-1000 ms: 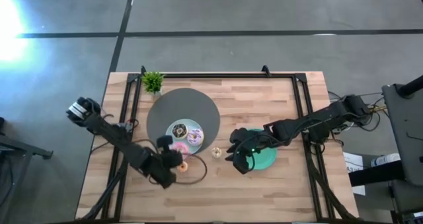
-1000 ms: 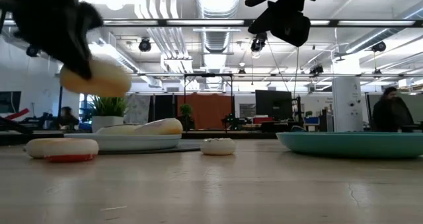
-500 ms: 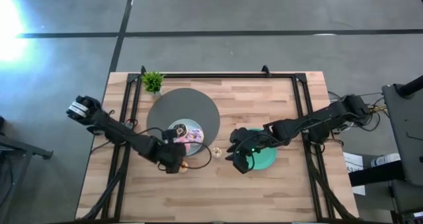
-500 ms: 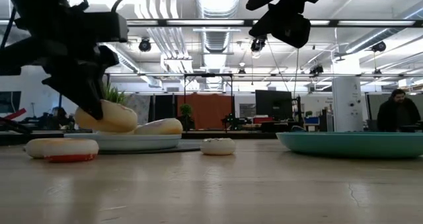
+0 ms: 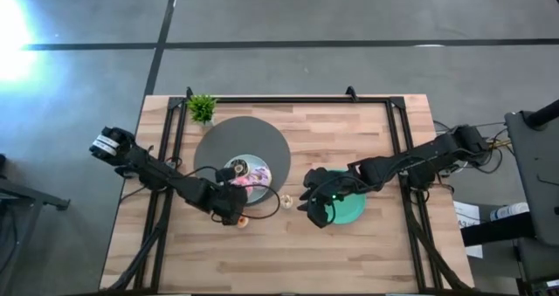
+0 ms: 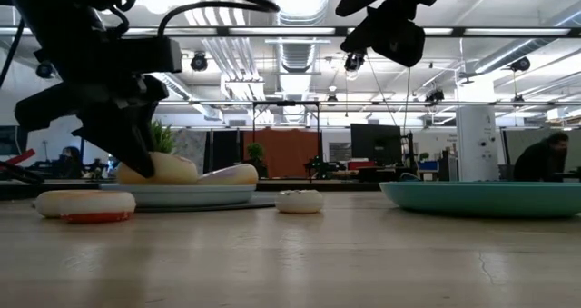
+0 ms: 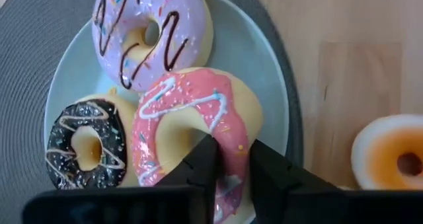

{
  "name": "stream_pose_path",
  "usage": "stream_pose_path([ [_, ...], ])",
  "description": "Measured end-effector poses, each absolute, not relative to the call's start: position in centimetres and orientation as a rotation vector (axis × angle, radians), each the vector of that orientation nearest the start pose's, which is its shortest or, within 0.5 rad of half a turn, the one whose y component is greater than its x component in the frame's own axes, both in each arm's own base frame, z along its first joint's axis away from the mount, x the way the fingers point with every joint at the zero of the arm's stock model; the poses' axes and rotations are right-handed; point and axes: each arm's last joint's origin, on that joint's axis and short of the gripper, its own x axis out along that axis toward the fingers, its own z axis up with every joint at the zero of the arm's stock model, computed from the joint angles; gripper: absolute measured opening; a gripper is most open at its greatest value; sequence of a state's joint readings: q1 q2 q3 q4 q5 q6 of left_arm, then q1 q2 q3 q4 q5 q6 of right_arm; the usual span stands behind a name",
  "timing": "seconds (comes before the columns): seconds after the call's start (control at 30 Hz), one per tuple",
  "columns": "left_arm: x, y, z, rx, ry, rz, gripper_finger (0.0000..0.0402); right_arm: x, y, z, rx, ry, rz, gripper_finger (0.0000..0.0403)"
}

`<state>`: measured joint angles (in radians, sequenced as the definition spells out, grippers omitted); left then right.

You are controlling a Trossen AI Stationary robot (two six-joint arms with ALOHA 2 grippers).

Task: Pick & Place donuts
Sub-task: Put the big pink donut on the white plate, then put the small red donut on the green plate

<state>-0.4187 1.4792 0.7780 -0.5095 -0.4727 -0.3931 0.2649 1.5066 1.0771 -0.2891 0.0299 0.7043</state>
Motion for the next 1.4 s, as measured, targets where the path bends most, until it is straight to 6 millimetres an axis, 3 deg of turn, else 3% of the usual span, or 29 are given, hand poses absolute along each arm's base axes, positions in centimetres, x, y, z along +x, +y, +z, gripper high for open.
stream_pose_path([
  [0.27, 23.8, -9.2, 16.7, 0.155, 1.047, 0.246, 0.0105, 31.3, 8.3, 25.6, 0.566, 0.756, -0.036, 0.0171],
  [0.6, 23.6, -9.3, 18.2, 0.110, 1.051, 0.191, 0.0136, 31.3, 8.3, 25.6, 0.570, 0.757, -0.037, 0.0171],
  [0.93, 23.7, -9.3, 22.2, 0.168, 1.073, 0.179, 0.0142, 31.2, 8.3, 25.5, 0.566, 0.771, -0.042, 0.0171],
  [1.17, 21.3, -9.0, 23.9, 0.129, 1.133, 0.221, 0.0142, 31.1, 8.3, 25.4, 0.559, 0.778, -0.043, 0.0171],
  [1.4, 20.0, -11.1, 24.9, 0.094, 1.082, 0.061, 0.0142, 31.1, 8.2, 25.4, 0.540, 0.784, -0.039, 0.0171],
])
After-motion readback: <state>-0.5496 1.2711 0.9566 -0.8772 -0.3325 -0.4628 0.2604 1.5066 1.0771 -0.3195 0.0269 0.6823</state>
